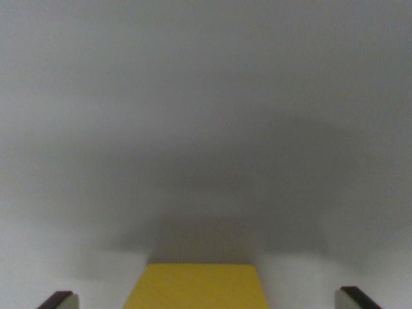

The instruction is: Pick yellow cube

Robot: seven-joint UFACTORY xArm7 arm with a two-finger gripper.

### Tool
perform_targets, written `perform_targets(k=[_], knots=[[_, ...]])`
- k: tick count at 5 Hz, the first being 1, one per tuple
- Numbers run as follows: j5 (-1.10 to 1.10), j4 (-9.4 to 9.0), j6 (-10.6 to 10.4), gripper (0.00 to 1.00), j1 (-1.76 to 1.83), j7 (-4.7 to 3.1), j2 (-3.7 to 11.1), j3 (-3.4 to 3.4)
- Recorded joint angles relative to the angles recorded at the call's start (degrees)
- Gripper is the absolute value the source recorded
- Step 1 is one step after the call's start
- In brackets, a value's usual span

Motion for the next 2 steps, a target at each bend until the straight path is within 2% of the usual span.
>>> perform_targets(k=[1,2], knots=[[0.00,-0.72,-0.86,0.00,0.10,0.23,0.16,0.10],[0.00,-0.72,-0.86,0.00,0.10,0.23,0.16,0.10]])
